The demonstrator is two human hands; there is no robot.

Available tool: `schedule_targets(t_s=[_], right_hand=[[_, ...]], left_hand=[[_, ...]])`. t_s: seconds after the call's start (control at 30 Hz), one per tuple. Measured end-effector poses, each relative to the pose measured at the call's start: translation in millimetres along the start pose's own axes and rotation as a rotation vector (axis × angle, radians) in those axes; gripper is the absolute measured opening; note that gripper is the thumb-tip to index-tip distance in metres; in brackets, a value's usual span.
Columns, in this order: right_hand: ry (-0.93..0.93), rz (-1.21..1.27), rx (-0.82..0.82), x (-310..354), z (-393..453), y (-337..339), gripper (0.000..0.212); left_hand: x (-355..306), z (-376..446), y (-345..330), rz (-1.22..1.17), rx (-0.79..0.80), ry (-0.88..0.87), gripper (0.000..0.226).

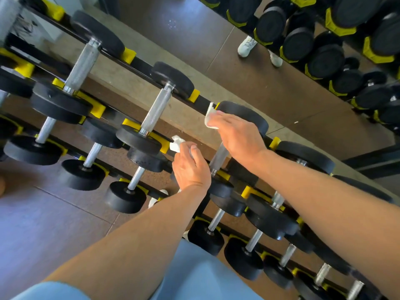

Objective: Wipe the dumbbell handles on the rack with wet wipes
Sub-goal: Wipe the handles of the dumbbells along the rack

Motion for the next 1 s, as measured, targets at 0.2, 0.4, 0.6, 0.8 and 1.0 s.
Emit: schedule_targets(t_s=[0.2, 0.4, 0.6, 0.8, 1.0], right_hand=[[0.006, -0.156, 0.334, 19.7, -33.1, -45.2, 0.019], [-0.193, 0.409, 0.158, 10.3, -19.0, -15.5, 0.025], [0.095, -0.184, 0.26, -3.6, -21.3, -39.7, 0.032], [-0.316, 0.656, 0.452, 29.7, -76.1, -48.3, 0.028], [-1.437, 1.002, -0.098, -57.4, -149.5, -50.8, 0.017]], left_hand=[[1.6, 0.5, 0.0, -0.008, -0.001, 0.0, 0.034], [2.8, 0.9, -0.7, -0.006, -0.004, -0.01, 0.031], [1.9, -0.4, -1.4, 0.009, -0.005, -0.009, 0.031], [2.9, -0.1, -0.4, 0.021, 0.002, -0.014, 0.03], [2.7, -0.5, -2.7, 0.045, 0.021, -0.018, 0.032]])
Point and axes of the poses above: each hand's wrist, its own z-axis towards the middle knuckle, its own y-axis out of the back of the hand, x = y × z, the point moved 8 cm from there along z, towards the middle knuckle, and after that the axes turned 6 degrees about -z, right-handed, at the moved point
